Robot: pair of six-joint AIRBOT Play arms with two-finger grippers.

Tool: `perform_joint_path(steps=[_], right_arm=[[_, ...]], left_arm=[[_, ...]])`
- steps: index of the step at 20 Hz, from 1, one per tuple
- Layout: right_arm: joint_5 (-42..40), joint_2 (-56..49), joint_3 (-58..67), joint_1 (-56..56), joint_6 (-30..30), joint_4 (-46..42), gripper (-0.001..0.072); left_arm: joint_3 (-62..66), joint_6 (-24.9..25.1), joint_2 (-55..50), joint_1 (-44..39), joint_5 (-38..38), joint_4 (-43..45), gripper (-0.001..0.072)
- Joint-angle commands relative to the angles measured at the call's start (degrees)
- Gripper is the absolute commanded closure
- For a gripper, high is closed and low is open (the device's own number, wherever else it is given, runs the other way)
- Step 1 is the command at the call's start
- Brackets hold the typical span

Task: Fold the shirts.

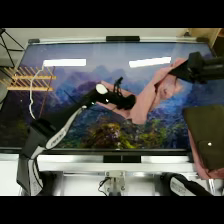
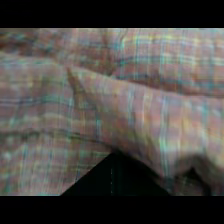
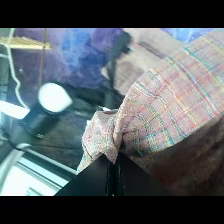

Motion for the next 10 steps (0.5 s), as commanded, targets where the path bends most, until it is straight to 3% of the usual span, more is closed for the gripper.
perform_joint_path(steps=[1,3,7,10], right_arm=[[-2.10,0.55,0.04,0.50,1.77,1.97,0.0672],[-3.96,-0.92,0.04,1.60,1.84,1.66,0.0672],[-7.54,-7.69,0.04,8.41,1.16,-1.11,0.0672],[-13.81,-15.85,0.04,16.44,1.07,-5.40,0.0672]], left_arm=[[0.02,1.16,-1.64,-2.03,4.33,-7.19,0.0681],[0.02,2.86,0.70,2.51,-0.22,-2.16,0.0684],[0.02,-4.52,9.38,16.15,-12.09,21.79,0.0684],[0.02,-5.49,17.97,26.95,-18.03,31.02,0.0683]])
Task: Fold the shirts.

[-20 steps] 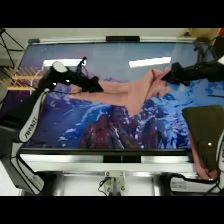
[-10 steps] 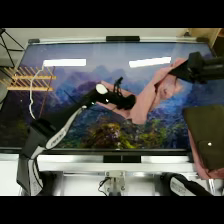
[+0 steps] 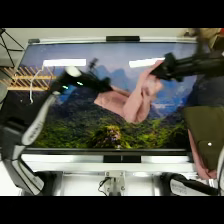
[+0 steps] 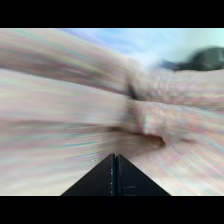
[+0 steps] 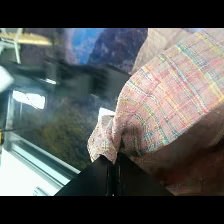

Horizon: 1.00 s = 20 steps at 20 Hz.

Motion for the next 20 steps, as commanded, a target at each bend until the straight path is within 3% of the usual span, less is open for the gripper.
perform_joint_path(steps=[1,5,6,7,8,10,13,15,18,20], right_arm=[[-8.83,-9.16,0.04,8.61,-1.29,-4.11,0.0672],[-25.44,-22.18,0.04,18.36,-1.55,-1.01,0.0670],[-29.33,-25.42,0.04,20.37,-1.68,3.17,0.0582],[-32.46,-27.96,0.04,21.73,-2.80,9.05,0.0191],[-33.64,-29.40,0.04,22.23,-6.05,14.95,0.0046],[-32.37,-29.33,0.04,21.09,-10.84,19.45,0.0047],[-24.81,-25.14,0.04,14.73,-10.78,15.43,0.0051],[-17.81,-21.11,0.04,9.05,-6.64,5.25,0.0051],[-0.22,-17.44,-0.33,2.38,1.99,-22.71,0.0051],[8.46,-17.44,-4.50,0.24,1.95,-30.53,0.0050]], left_arm=[[0.02,-2.19,9.55,11.91,-7.52,12.50,0.0683],[0.02,-2.75,18.12,17.88,-8.68,12.44,0.0681],[0.02,-2.32,19.10,17.97,-9.46,12.48,0.0681],[0.02,-1.95,19.69,17.73,-10.21,12.46,0.0681],[0.00,-1.29,19.89,17.27,-10.78,12.50,0.0681],[-0.02,-1.03,19.54,16.04,-11.17,12.74,0.0681],[-0.17,0.04,19.06,14.60,-11.10,13.31,0.0681],[-0.17,0.61,19.02,14.34,-11.10,13.31,0.0681],[-0.17,0.63,19.02,14.40,-11.10,13.35,0.0681],[-0.17,0.63,18.99,14.38,-11.10,13.35,0.0681]])
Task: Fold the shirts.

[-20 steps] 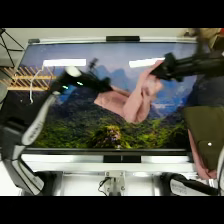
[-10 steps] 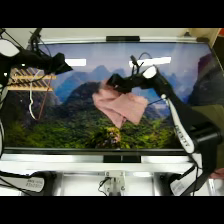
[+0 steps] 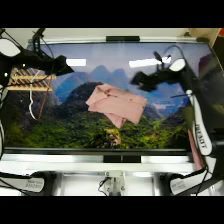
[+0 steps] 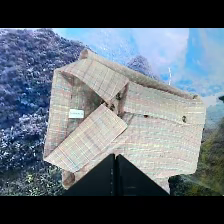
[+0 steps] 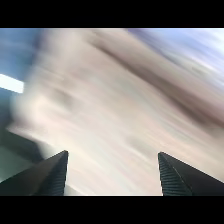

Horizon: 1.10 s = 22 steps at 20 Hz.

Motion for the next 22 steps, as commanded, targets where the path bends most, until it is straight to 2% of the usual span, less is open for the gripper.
perform_joint_path(steps=[1,6,11,12,13,14,16,17,20,22], right_arm=[[14.97,1.64,-6.93,-4.85,2.64,-15.63,0.0038],[-6.23,1.40,-20.70,-1.73,-3.85,5.97,0.0035],[-15.26,-3.85,-20.85,1.62,-4.00,16.98,0.0039],[-15.85,-4.57,-20.85,1.70,-5.97,20.96,0.0221],[-16.24,-4.68,-20.85,1.64,-9.84,25.24,0.0565],[-16.28,-4.44,-20.57,1.27,-14.32,30.10,0.0670],[-13.25,-3.34,-17.86,0.13,-26.38,39.39,0.0671],[-11.17,-2.12,-15.61,-0.96,-30.53,42.73,0.0671],[-8.92,3.52,-7.96,-6.47,-31.58,47.19,0.0671],[-7.37,7.56,-4.35,-12.07,-30.86,44.85,0.0671]], left_arm=[[0.02,0.24,0.02,-0.02,-0.07,0.17,0.0681],[0.02,0.00,0.02,-0.09,-0.09,0.17,0.0681],[0.02,-1.05,-0.39,-0.07,-0.07,0.17,0.0681],[0.02,-1.05,-0.42,-0.09,-0.07,0.17,0.0681],[0.02,-1.05,-0.42,-0.09,-0.07,0.17,0.0681],[0.02,-1.05,-0.42,-0.09,-0.07,0.17,0.0681],[0.02,-1.05,-0.42,-0.09,-0.07,0.17,0.0681],[0.02,-1.05,-0.44,-0.07,-0.07,0.17,0.0681],[0.02,-1.01,-0.44,-0.07,-0.07,0.20,0.0681],[0.02,-0.39,-0.44,-0.07,-0.07,0.17,0.0681]])
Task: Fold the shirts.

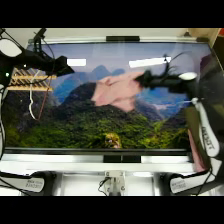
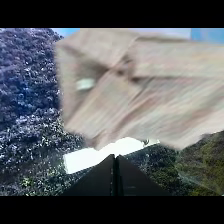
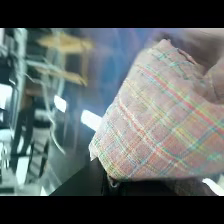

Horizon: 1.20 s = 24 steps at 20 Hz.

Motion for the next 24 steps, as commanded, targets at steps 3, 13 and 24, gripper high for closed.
perform_joint_path(steps=[3,13,24], right_arm=[[7.41,10.45,5.99,-16.52,6.27,-1.29,0.0672],[16.87,23.43,5.99,-49.11,18.34,-22.99,0.0671],[31.08,23.45,5.97,-59.45,20.46,-51.06,0.0670]], left_arm=[[0.02,1.31,-0.02,0.02,0.02,0.02,0.0680],[0.02,2.62,-0.02,-0.20,0.00,-0.04,0.0680],[0.02,2.62,-0.02,-1.18,0.00,-0.07,0.0680]])
